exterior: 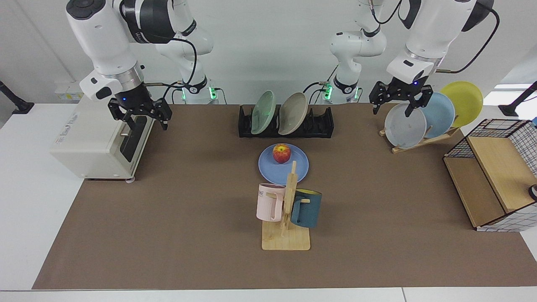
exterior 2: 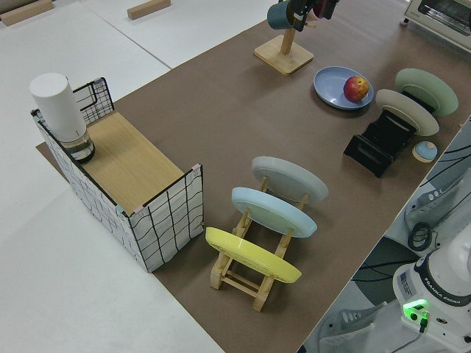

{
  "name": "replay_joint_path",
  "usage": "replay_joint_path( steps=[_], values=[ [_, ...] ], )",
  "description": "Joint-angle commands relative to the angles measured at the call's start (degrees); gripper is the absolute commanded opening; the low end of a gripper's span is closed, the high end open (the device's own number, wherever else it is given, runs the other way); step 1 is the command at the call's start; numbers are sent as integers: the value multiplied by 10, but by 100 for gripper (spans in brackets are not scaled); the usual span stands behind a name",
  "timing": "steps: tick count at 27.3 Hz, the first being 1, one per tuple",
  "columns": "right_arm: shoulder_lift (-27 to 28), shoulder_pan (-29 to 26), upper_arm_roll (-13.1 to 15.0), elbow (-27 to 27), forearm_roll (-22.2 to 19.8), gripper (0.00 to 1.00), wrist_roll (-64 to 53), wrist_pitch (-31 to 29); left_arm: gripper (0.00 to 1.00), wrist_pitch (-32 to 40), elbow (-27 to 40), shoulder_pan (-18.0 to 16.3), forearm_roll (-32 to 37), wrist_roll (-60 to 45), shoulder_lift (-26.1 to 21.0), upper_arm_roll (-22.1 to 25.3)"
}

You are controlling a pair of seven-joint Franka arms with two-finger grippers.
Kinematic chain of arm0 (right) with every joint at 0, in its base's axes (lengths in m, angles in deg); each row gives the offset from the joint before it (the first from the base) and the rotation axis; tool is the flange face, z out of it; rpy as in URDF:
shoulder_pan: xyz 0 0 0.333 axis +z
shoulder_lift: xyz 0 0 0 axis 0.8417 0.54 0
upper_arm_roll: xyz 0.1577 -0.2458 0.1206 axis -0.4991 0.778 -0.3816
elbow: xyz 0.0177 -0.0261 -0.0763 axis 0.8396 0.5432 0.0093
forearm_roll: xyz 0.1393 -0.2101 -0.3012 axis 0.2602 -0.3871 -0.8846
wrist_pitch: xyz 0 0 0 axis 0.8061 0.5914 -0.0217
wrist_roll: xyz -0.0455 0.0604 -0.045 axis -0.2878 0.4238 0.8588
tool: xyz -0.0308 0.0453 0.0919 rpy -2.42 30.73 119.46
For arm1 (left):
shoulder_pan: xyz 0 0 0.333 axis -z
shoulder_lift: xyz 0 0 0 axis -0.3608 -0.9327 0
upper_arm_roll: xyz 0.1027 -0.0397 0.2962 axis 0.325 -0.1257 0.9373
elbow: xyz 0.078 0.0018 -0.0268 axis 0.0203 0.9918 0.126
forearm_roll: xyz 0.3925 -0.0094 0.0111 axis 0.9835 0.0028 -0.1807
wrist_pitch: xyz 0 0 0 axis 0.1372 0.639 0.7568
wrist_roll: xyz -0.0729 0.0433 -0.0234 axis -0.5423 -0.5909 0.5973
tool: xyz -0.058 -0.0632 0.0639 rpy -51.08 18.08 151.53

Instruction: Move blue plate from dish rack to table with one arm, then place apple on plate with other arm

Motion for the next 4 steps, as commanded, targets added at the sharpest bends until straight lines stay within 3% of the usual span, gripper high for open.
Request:
replay_joint_path(
  steps=[1, 4],
  values=[
    [-6, -16, -21, 8, 11, 100, 16, 9, 100, 11, -4, -2, 2, 4, 4, 1],
    [-6, -14, -21, 9, 11, 100, 20, 10, 100, 12, -4, -2, 2, 4, 4, 1]
  ],
)
